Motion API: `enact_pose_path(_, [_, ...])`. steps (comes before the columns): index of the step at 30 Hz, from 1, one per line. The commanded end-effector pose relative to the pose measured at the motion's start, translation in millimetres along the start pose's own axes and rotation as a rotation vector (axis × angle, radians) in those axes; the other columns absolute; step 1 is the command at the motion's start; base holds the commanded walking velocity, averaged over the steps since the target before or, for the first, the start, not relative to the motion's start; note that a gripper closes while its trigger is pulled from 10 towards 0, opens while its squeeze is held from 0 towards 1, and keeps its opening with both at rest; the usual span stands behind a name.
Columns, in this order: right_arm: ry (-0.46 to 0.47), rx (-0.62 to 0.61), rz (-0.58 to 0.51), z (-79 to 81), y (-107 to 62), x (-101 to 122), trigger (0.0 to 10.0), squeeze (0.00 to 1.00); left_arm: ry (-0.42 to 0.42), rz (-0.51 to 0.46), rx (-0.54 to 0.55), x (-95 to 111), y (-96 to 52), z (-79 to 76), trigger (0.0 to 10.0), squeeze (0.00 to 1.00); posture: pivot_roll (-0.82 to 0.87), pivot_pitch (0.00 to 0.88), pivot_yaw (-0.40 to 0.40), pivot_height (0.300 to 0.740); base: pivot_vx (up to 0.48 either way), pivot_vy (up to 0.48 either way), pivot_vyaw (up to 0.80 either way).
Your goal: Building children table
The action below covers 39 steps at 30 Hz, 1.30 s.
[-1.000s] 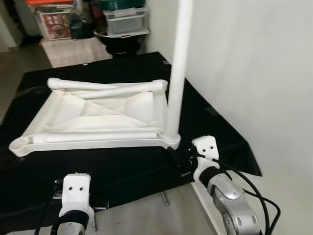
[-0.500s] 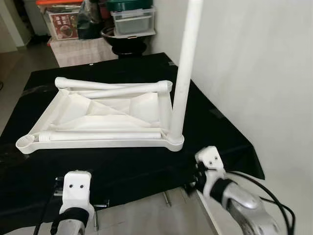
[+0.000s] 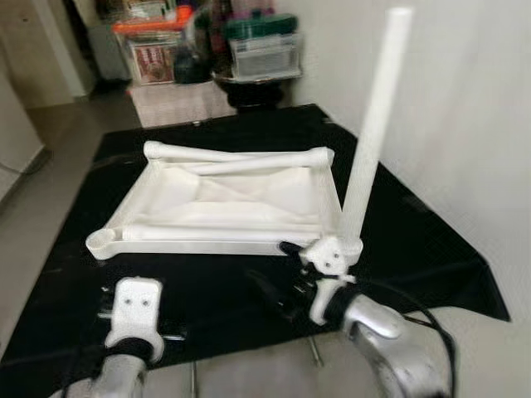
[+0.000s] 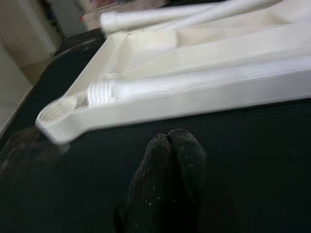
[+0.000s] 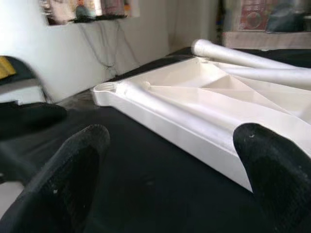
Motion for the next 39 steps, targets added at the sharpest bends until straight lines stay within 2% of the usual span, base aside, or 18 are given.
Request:
enact_pose_path(1, [-0.014,-0.055,0.024,-11.4,-0.7,-6.0,10.0,0.00,0.020,0.026,-0.008,-6.2,1.0,-0.1,10.0,0.00,0.01,0.000,0.033,0.740,0.000,0.480,0.00])
enact_pose_path(14, [-0.075,-0.170,0.061,-31.8,11.0,-10.7,10.0,0.00,0.015,0.023,-0.004,-5.7,9.8,0.2,10.0,0.00,0.01,0.000,0.027,0.740,0.000,0.480,0.00])
enact_pose_path(19, [-0.079,-0.184,0.065,-34.5,14.0,-11.9,10.0,0.00,0.011,0.021,-0.005,-5.3,11.3,1.1,10.0,0.00,0.01,0.000,0.027,0.740,0.000,0.480,0.00])
enact_pose_path(31, [-0.076,-0.208,0.065,-38.4,17.1,-14.0,10.0,0.00,0.012,-0.009,-0.047,2.4,12.8,-3.2,10.0,0.00,0.01,0.000,0.017,0.740,0.000,0.000,0.00])
enact_pose_path(36, [-0.088,-0.184,0.040,-33.6,19.9,-8.8,10.0,0.00,-0.020,-0.046,-0.078,14.1,13.6,-9.9,10.0,0.00,0.00,0.000,0.019,0.740,0.000,0.000,0.00])
enact_pose_path(39, [-0.079,-0.197,0.020,-36.4,19.1,-4.2,10.0,0.00,-0.020,-0.054,-0.099,17.8,14.6,-14.2,10.0,0.00,0.00,0.000,0.022,0.740,0.000,0.000,0.00])
Point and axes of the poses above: a point about 5 cm out from each wrist's last joint towards the gripper, its own y axis pointing out of the wrist towards the gripper, its own x axis along the axis of the wrist's last joint, z = x × y, the point moved 6 cm from there along y, pointing out of the wrist towards the gripper, and after that the axes turned 13 degrees about -y, right-handed, at the moved point
